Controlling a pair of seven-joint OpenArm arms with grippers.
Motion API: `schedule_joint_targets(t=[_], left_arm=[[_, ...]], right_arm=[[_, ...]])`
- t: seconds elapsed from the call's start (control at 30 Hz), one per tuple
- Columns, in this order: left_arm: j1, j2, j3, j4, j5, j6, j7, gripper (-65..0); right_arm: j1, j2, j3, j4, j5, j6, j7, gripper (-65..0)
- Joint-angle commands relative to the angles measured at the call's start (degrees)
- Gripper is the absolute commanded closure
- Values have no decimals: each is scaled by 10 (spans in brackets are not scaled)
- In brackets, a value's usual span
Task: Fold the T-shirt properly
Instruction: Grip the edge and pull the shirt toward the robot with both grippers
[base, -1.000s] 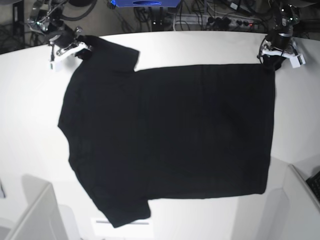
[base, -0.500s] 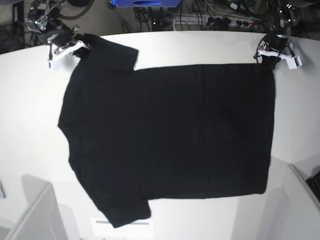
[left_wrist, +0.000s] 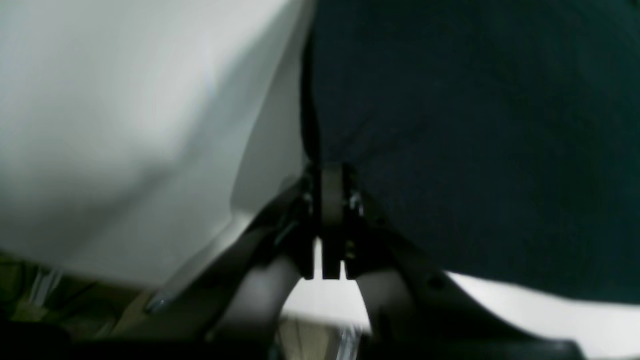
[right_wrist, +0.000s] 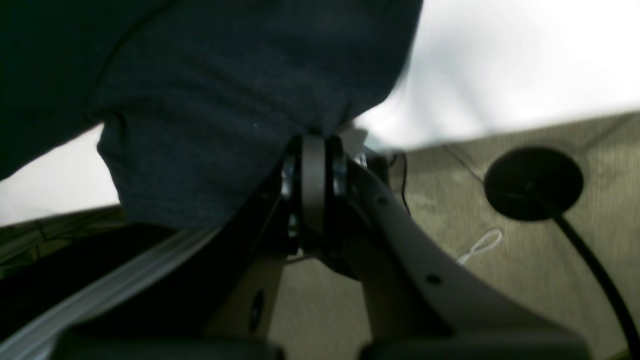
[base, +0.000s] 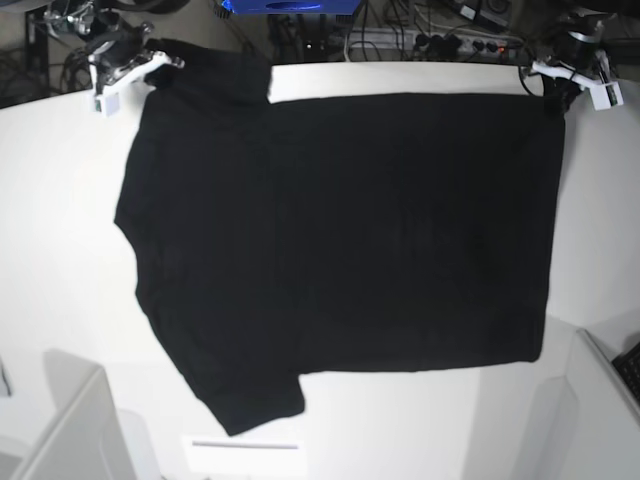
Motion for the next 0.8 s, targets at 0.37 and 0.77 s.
schedule_joint_targets(t=[0.37, 0.77], left_arm=[[8, -5, 3, 63, -10, -1, -10, 0], [-53, -4, 73, 58, -7, 58, -9, 0]], right_arm=[[55, 5, 2, 63, 8, 3, 3, 0], [203, 9, 2, 45, 2, 3, -67, 0]])
